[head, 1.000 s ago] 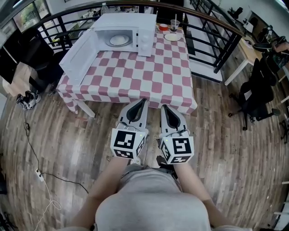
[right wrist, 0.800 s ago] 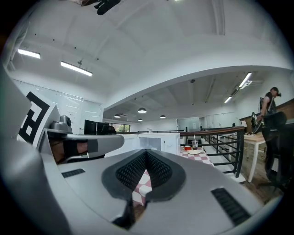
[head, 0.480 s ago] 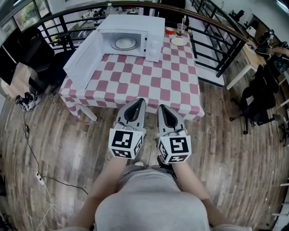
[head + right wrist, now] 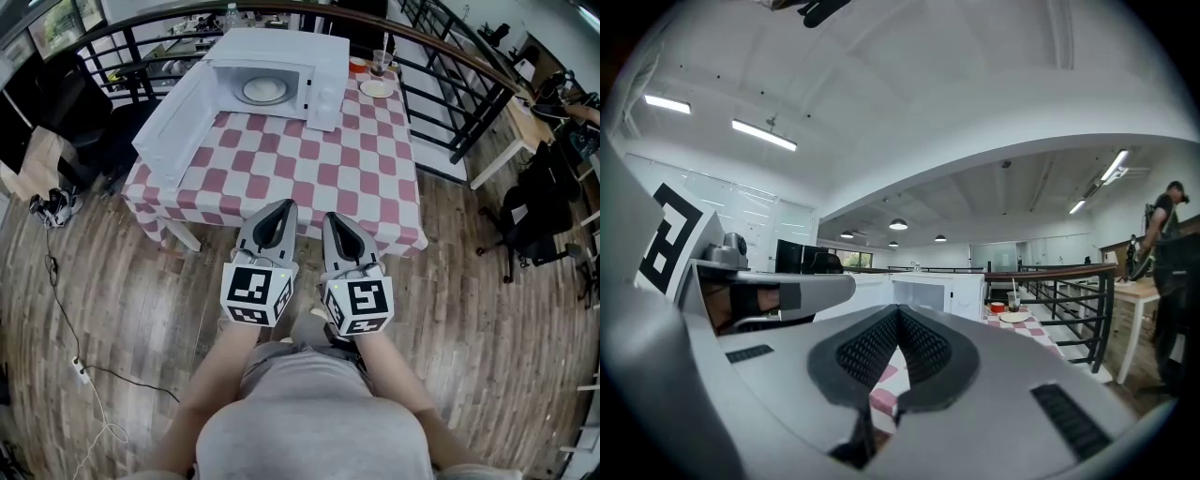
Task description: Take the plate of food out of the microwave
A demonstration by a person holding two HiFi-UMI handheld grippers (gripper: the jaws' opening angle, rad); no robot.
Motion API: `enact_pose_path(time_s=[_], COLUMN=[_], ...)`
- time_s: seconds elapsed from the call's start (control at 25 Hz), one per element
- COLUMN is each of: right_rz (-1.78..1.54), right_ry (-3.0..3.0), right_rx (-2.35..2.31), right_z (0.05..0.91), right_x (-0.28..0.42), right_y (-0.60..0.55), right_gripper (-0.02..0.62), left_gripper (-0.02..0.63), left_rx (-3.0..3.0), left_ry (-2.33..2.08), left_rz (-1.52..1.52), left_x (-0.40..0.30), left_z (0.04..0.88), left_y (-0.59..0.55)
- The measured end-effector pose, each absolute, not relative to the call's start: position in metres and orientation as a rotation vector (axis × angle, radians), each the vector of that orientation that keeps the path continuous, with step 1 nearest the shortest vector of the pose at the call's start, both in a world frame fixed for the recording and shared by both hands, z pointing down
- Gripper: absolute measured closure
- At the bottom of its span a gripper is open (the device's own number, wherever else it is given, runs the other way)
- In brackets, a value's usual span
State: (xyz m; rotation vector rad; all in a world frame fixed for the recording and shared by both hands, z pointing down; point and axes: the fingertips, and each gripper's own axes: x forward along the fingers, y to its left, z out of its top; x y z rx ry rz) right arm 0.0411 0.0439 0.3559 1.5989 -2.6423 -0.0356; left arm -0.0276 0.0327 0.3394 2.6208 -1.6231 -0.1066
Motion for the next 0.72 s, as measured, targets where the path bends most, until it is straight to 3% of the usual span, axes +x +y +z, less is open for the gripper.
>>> enact_pose_path(time_s=[0.72], right_rz=[-0.035], right_ry=[-2.681], right_rx=[1.537], right_z=[0.362], right_x=[0.016], right_y=[-0.028], right_gripper=[0.571], left_gripper=[0.606], left_rx=[2.597], left_ry=[-1.664], left_rz=[-0.099], left_x=[-0.05], left_z=[0.344], left_y=[-0.043])
